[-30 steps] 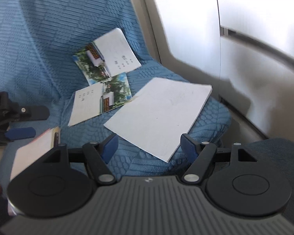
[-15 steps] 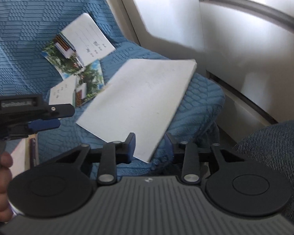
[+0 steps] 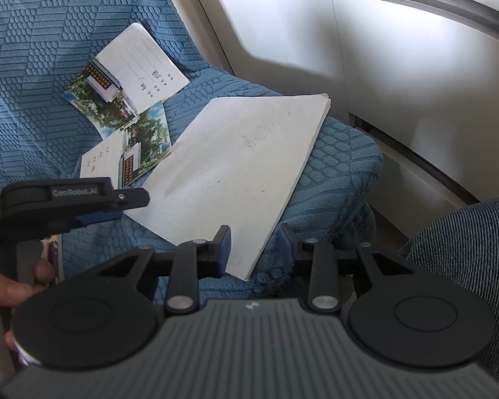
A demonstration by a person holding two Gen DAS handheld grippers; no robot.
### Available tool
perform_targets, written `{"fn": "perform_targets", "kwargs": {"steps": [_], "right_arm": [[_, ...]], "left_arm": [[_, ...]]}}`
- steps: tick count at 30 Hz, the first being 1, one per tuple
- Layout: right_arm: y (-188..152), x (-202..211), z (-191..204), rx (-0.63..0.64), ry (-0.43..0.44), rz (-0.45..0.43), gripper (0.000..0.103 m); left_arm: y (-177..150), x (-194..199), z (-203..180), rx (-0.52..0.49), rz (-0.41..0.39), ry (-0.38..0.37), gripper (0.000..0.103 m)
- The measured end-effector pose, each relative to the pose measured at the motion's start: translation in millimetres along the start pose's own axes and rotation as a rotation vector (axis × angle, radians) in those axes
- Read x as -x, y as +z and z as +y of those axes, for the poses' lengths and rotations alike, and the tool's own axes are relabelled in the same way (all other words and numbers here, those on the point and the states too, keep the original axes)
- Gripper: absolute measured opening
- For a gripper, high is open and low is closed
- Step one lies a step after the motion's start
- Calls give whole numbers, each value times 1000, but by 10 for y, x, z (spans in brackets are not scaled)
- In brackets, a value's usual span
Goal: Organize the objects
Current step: 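Grasp the blank white notebook edge with the right gripper while the left gripper approaches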
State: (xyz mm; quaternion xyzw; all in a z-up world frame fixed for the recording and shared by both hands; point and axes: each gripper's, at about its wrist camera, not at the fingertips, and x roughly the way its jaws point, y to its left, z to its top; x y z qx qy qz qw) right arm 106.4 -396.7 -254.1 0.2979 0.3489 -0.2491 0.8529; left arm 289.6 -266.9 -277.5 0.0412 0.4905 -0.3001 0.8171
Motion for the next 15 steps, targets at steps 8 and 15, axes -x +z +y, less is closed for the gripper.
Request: {"fn": "perform_targets", "kwargs": {"steps": [8,15], "right_arm": [[-4,10,-3,-18,-3,-11,32],[20,29,-74,-83,11,-18,36]], "left_arm": [[51,-23,13,21,24,-43,44],[79,14,243,183,70,-163,42]]}}
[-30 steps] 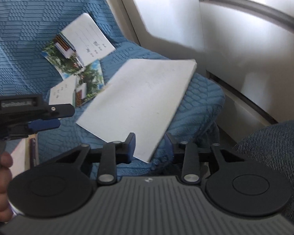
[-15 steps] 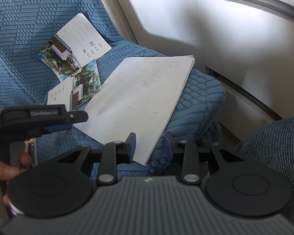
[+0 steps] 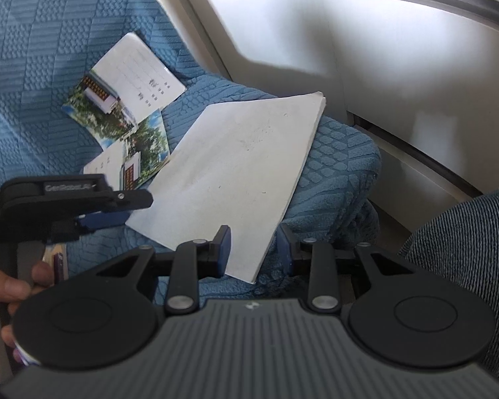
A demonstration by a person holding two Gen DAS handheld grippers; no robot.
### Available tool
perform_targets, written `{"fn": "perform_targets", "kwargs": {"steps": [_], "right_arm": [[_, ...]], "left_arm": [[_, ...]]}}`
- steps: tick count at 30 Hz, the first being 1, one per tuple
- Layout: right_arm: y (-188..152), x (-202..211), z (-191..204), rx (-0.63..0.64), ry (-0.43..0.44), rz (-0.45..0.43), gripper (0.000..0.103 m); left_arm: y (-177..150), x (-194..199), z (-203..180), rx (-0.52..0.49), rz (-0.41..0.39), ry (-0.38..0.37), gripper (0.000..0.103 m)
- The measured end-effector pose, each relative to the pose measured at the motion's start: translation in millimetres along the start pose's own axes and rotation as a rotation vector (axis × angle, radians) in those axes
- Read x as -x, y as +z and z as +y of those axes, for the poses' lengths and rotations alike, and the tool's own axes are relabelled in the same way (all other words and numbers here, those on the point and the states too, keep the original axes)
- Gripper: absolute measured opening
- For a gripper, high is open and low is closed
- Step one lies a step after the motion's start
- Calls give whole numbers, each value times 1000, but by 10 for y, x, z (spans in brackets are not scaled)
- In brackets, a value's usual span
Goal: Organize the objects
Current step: 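Grasp the blank white notebook edge with the right gripper while the left gripper approaches, then close the left gripper on the blank white notebook beside the right gripper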
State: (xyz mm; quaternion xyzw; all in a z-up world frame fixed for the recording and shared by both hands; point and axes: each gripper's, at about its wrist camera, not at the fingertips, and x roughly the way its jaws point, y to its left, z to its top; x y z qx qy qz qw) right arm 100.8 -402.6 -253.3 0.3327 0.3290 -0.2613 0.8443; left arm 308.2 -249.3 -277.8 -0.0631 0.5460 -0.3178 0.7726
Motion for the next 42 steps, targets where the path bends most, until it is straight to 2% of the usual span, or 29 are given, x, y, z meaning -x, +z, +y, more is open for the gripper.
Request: {"fn": "perform_targets", "kwargs": {"steps": [2,8,17,20,25,28,29,30,32,34,36,40,42], "right_arm": [[19,29,-23,-13,-2,-6,36],[93,91,-216,-95,28,-9,39],[-15,53,-712,-344,102,73,40],[-50,33,-814,-390,114,88,39],[-102,-38,-980,-512,203,109,39],[-91,-34,-1006,-538,228,78,31],[-81,-33,-998,-537,227,71,24],[-78,-35,-994,-537,225,67,15],[-75,-31,-981,-533,228,59,9],[-53,-1,-972,-527,248,43,6],[-47,37,-970,-531,269,28,4],[-28,113,-919,-538,293,32,4],[8,157,-842,-515,293,30,4]], "left_arm": [[-15,12,50,41,17,-45,41],[-128,41,80,93,32,-99,40],[-322,101,27,167,58,-185,36],[-361,113,-59,145,78,-190,35],[-414,154,-133,131,93,-211,35],[-453,169,-107,141,98,-206,36],[-462,176,-89,150,99,-205,36],[-465,186,-64,159,97,-198,37],[-470,231,-24,177,70,-169,38],[-457,280,61,221,48,-174,45],[-463,327,147,280,39,-210,48],[-523,421,286,404,22,-300,65],[-556,440,344,464,22,-345,69]]}}
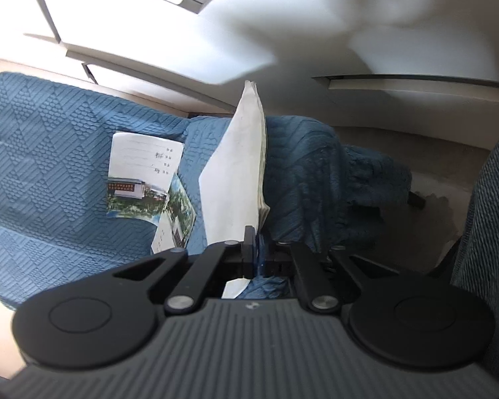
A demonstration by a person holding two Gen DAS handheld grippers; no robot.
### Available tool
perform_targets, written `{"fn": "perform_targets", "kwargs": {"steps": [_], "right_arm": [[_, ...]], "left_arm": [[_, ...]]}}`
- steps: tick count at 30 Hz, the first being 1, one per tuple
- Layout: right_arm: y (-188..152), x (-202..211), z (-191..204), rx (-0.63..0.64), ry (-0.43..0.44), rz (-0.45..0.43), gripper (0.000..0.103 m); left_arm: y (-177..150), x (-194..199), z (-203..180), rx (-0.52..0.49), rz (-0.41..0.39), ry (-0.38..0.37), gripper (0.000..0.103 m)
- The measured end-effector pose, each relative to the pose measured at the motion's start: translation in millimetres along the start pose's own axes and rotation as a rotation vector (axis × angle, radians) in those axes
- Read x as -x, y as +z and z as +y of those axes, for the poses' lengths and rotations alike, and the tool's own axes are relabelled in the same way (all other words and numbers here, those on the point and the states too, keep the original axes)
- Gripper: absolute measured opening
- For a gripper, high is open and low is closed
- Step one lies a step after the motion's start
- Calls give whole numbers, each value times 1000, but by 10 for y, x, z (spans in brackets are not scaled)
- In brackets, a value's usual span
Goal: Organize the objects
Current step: 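Close the left gripper on the blank white notebook beside the right gripper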
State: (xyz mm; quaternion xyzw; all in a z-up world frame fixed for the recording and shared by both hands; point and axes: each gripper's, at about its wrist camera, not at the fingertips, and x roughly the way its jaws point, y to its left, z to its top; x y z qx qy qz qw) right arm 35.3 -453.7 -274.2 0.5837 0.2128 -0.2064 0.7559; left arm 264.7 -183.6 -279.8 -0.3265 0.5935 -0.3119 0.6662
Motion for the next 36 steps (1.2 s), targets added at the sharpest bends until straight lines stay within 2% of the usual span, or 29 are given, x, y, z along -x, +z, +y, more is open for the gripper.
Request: {"fn": "perform_targets", "kwargs": {"steps": [5,12,16,20,23,25,30,31,36], "right_arm": [[-11,90,255,24,41,3,4],[2,197,573,37,70,13,4],[-13,235,656,46,69,36,4],[-25,250,650,45,47,72,4],[-36,288,686,65,34,83,4],[-43,308,706,72,26,86,4],[-51,333,714,105,-26,81,4],[-50,335,702,111,-41,82,4],[-29,336,677,130,-97,89,4]], "left_arm": [[-6,43,146,113,4,-64,73],[-56,-30,306,242,55,-159,73],[-38,-86,394,281,64,-157,72],[-38,-186,383,271,102,-153,67],[-69,-252,380,269,114,-147,56],[-90,-290,369,252,136,-133,41],[-131,-328,259,176,139,-68,28],[-131,-333,250,181,139,-69,24],[-171,-333,142,147,139,-50,14]]}}
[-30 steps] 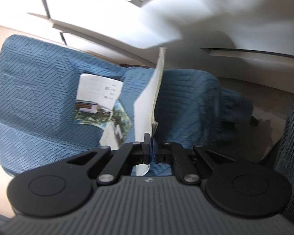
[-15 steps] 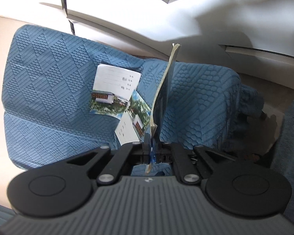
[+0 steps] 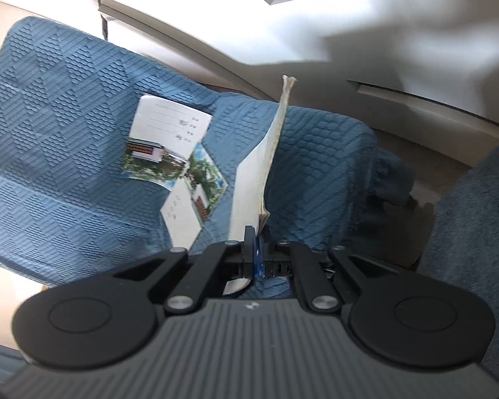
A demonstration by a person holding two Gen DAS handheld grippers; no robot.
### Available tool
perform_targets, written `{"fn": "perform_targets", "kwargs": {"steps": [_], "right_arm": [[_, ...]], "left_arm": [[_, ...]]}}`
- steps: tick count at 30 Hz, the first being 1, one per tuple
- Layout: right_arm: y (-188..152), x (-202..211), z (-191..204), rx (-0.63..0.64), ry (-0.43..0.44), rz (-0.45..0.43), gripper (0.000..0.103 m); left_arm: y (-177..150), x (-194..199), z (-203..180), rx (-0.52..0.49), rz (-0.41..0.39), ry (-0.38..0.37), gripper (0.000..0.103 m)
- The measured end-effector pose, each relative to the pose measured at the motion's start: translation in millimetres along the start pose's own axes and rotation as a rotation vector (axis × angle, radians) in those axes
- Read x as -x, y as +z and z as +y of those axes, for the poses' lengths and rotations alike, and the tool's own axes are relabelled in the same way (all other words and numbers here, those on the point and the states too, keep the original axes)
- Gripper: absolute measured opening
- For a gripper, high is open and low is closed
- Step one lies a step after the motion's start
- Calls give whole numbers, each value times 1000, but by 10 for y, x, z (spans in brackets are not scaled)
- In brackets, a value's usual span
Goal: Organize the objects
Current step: 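Close the left gripper on the blank white notebook beside the right gripper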
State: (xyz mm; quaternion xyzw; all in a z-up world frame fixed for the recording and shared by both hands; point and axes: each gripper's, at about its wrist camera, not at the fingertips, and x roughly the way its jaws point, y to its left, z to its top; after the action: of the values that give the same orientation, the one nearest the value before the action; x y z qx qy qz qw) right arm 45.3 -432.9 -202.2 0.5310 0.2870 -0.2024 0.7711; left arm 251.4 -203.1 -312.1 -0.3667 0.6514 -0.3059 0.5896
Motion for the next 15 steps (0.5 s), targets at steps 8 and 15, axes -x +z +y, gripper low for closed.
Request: {"fn": "perform_targets", "kwargs": {"steps": [8,15], "right_arm": [[51,93,36,38,-36,-16,5],[104,250,161,73,1,-40,5]], "left_arm": [[-104,186,-344,-133,-46,35,7],[-266,520,-603,-219,-97,42,7]]}}
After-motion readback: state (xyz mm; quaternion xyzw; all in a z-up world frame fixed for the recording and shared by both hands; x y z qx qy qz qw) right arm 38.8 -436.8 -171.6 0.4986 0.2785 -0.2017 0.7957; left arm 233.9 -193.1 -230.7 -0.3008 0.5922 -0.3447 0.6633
